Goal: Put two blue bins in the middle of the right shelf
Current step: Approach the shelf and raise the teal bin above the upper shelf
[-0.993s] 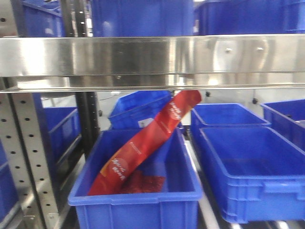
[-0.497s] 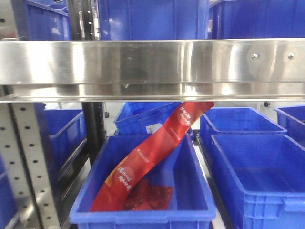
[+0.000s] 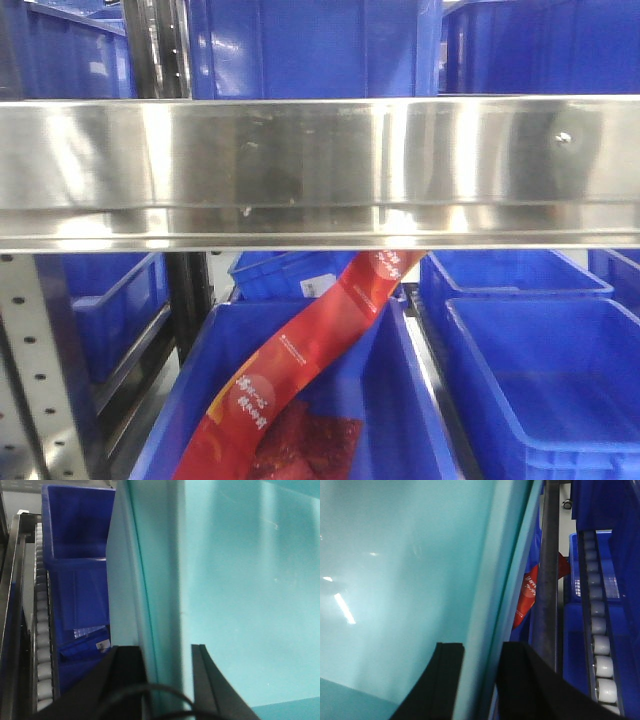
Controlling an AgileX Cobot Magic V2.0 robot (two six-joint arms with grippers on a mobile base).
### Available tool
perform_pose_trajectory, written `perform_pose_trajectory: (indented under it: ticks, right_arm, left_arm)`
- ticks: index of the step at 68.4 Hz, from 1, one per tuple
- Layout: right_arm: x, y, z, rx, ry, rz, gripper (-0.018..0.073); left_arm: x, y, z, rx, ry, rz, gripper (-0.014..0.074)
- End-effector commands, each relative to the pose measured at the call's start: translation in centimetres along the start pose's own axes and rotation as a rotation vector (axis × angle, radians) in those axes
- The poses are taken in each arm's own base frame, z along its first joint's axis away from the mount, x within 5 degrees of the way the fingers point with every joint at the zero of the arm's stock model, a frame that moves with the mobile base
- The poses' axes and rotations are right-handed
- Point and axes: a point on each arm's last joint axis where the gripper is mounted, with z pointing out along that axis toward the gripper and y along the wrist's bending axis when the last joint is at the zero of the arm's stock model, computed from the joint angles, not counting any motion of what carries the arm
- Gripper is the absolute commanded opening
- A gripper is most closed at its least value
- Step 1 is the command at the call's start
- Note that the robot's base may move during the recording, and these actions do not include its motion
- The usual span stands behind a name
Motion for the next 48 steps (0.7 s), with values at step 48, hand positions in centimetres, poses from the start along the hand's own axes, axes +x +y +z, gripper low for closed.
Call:
perform_pose_trajectory:
  ticks: [48]
  right_arm:
    - [-0.78, 0.01, -0.55, 0.002, -0.077, -0.030, -0.0155]
  left_arm:
    - [-1.84, -0.73, -1.88, 0.059, -0.158, -0.040, -0.0111]
